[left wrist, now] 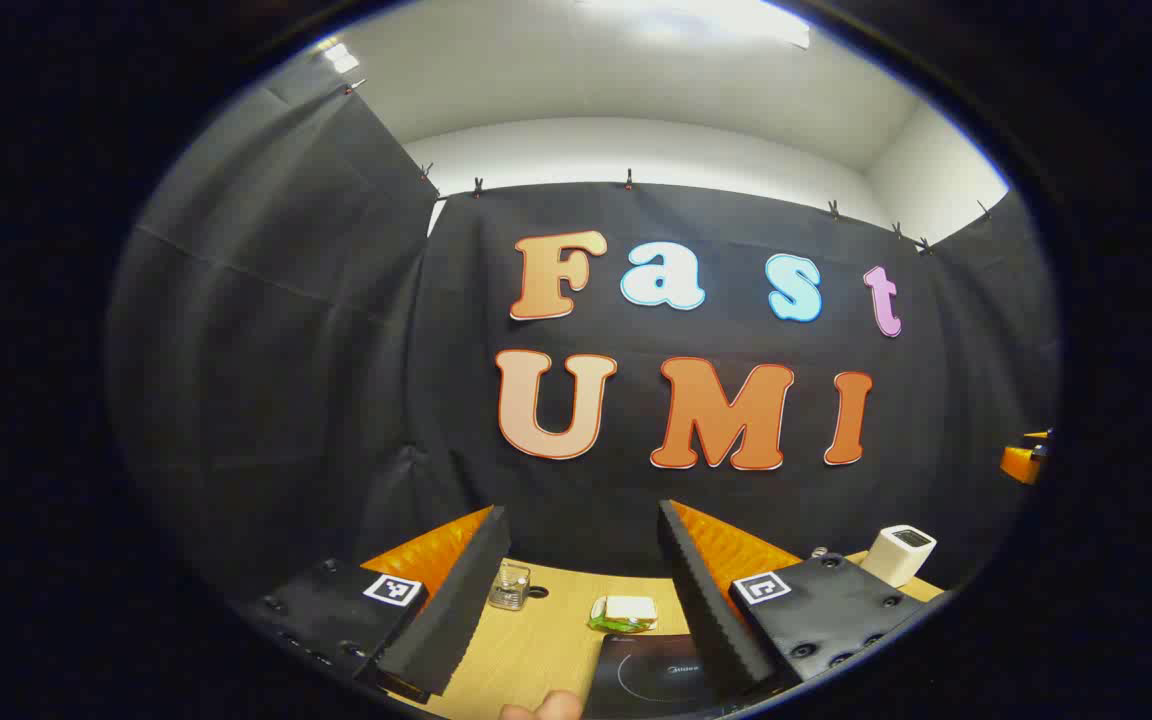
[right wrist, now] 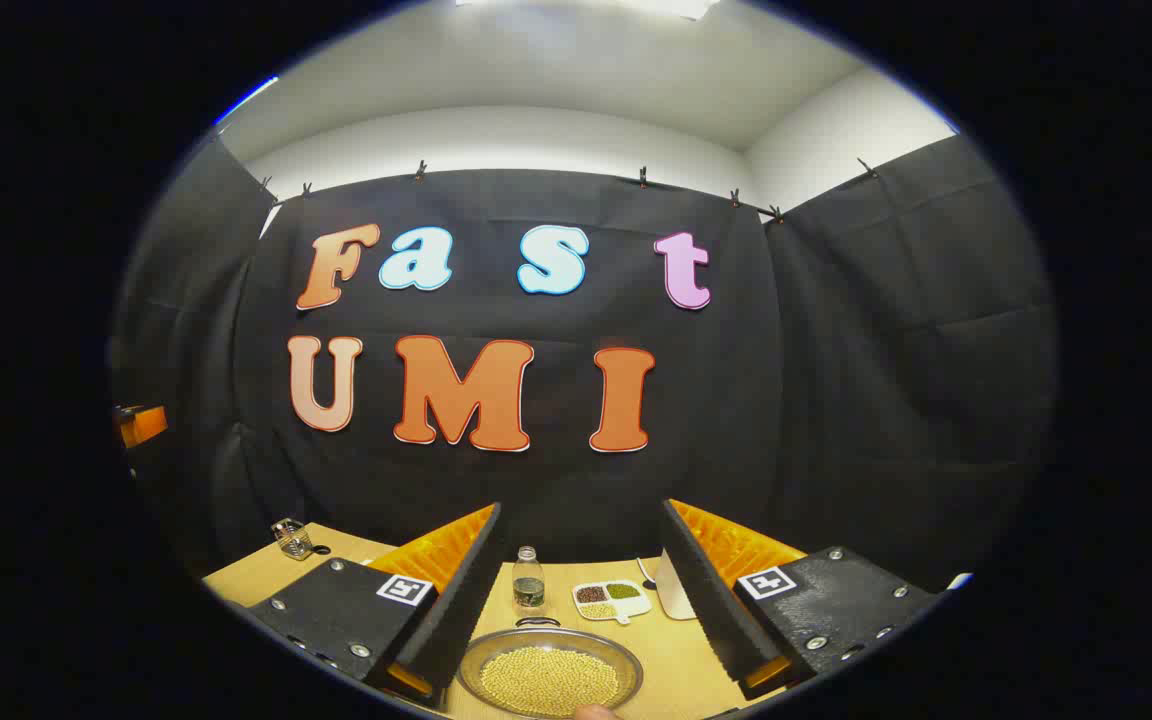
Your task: First push the handle of the pot to place it horizontally, then grasp the pot with both hands and set it on the induction cooktop.
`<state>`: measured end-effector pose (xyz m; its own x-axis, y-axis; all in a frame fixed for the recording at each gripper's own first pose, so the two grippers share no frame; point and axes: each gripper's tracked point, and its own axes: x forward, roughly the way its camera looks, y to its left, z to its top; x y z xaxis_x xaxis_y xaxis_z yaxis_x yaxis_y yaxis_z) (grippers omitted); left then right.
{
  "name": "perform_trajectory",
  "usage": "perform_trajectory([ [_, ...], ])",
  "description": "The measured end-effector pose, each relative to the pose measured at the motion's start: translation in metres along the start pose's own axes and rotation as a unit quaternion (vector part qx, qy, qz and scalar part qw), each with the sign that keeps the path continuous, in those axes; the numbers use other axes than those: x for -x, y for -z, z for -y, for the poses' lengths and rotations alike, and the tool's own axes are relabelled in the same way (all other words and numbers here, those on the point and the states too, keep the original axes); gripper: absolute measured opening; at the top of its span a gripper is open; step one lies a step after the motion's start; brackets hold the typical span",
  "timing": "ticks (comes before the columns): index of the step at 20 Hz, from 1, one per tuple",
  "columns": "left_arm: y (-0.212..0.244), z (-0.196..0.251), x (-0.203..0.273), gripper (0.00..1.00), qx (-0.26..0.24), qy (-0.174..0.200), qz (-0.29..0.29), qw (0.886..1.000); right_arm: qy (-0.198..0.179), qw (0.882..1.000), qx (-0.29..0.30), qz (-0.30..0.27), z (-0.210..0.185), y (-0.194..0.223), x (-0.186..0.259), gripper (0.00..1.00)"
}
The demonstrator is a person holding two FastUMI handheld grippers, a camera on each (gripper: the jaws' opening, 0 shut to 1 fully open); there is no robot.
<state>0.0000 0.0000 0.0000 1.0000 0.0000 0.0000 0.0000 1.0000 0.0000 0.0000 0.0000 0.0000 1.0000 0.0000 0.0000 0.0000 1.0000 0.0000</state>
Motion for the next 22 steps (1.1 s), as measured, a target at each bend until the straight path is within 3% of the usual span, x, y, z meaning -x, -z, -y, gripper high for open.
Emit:
perform_trajectory([
  [11,0.002,0.021,-0.012,0.98,-0.012,0.015,0.001,1.000,-0.004,1.000,-0.003,-0.008,0.001,0.002,-0.012,0.95],
  [22,-0.008,0.020,0.000,0.97,-0.010,0.018,0.010,1.000,-0.045,0.999,0.000,-0.010,-0.023,0.003,0.005,0.95],
])
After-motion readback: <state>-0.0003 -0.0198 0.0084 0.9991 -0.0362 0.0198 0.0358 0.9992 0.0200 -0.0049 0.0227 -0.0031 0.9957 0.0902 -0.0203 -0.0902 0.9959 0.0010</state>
